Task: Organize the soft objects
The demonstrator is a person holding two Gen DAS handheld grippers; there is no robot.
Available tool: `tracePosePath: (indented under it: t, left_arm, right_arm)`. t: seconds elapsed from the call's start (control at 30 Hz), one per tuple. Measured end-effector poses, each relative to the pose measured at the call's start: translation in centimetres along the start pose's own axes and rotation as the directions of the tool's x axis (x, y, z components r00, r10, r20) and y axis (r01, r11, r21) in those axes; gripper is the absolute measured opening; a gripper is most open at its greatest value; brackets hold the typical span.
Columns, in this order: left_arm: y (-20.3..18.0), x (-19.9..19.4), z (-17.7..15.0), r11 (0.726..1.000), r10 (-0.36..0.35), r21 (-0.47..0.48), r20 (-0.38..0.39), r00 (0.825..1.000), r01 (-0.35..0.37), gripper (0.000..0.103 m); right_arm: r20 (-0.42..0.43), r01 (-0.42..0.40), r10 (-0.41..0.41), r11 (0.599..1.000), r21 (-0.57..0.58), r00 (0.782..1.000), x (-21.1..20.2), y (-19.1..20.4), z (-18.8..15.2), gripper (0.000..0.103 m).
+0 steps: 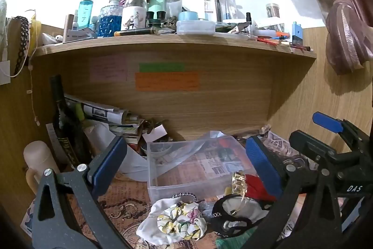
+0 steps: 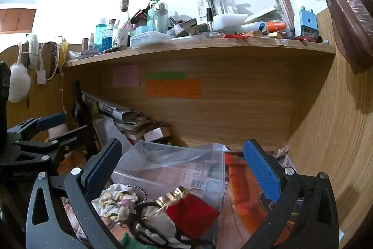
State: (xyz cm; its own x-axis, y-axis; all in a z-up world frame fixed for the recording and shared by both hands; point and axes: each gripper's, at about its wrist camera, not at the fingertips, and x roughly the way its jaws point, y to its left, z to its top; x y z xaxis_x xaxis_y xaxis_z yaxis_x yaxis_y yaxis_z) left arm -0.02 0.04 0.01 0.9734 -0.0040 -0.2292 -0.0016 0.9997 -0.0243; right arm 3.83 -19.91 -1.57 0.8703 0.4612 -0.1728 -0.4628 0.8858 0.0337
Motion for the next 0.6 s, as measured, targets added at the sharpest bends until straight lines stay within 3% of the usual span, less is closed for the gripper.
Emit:
tracePosePath:
  t: [0.6]
  left_arm:
    - [-0.4,0.1,-0.2,1.000,-0.011,0.002,0.000,1.000,0.011,0.103]
  right_arm:
    - [-0.003,0.006,-0.006,1.000,-0.008,1.000,0.1,0.1,0.0,0.103]
